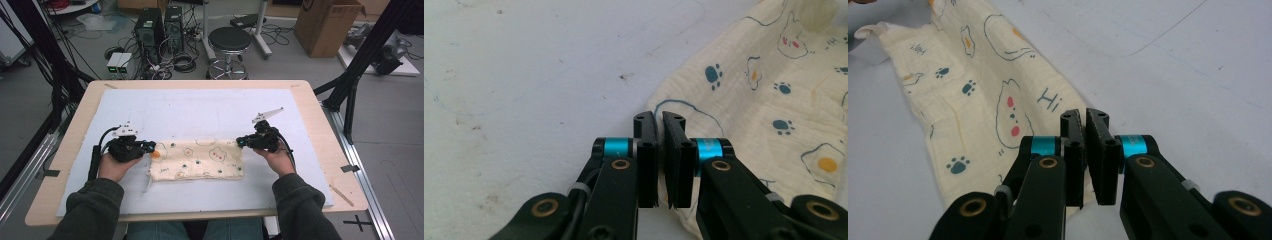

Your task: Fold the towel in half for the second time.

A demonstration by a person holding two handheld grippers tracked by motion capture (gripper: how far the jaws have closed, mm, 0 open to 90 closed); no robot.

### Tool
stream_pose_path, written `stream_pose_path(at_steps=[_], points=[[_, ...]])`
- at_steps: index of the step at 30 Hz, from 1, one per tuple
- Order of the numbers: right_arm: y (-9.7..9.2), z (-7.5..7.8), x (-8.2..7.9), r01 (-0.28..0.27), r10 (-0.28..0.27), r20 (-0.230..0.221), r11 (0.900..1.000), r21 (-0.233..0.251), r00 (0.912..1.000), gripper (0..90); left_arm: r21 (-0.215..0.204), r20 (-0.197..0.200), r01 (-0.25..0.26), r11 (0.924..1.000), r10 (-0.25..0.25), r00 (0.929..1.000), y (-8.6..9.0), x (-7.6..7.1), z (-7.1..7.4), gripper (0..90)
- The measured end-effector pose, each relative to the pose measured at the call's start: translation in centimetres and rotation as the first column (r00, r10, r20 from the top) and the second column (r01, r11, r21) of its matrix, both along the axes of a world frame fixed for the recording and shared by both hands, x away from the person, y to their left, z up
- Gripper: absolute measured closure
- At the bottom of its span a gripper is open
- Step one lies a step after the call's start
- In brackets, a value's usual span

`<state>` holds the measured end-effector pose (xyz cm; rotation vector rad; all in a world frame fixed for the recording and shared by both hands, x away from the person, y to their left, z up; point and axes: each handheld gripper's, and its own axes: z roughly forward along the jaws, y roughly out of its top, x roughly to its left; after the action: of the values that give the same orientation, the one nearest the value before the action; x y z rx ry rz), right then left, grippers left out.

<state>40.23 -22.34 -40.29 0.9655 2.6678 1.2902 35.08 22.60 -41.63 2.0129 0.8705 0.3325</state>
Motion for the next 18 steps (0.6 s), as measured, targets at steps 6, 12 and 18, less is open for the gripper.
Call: stream_pose_path(at_steps=[6,12,18], points=[[-0.1,0.2,-0.5,-0.012,0.012,0.013,0.9999,0.012,0.9998,86.1,-0.001,0.022,0.017,0.9999,-0.017,0.9996,0.0,-0.6,0.4,84.5],[-0.2,0.1,-1.4,-0.030,0.030,0.019,0.9995,0.011,0.9994,86.0,0.004,0.037,0.040,0.9992,-0.040,0.9985,-0.1,-1.4,0.6,84.0],[-0.4,-0.2,-2.2,-0.040,0.040,0.014,0.9991,0.016,0.9991,86.0,0.013,0.039,0.055,0.9984,-0.055,0.9977,-0.2,-2.0,0.5,84.0]])
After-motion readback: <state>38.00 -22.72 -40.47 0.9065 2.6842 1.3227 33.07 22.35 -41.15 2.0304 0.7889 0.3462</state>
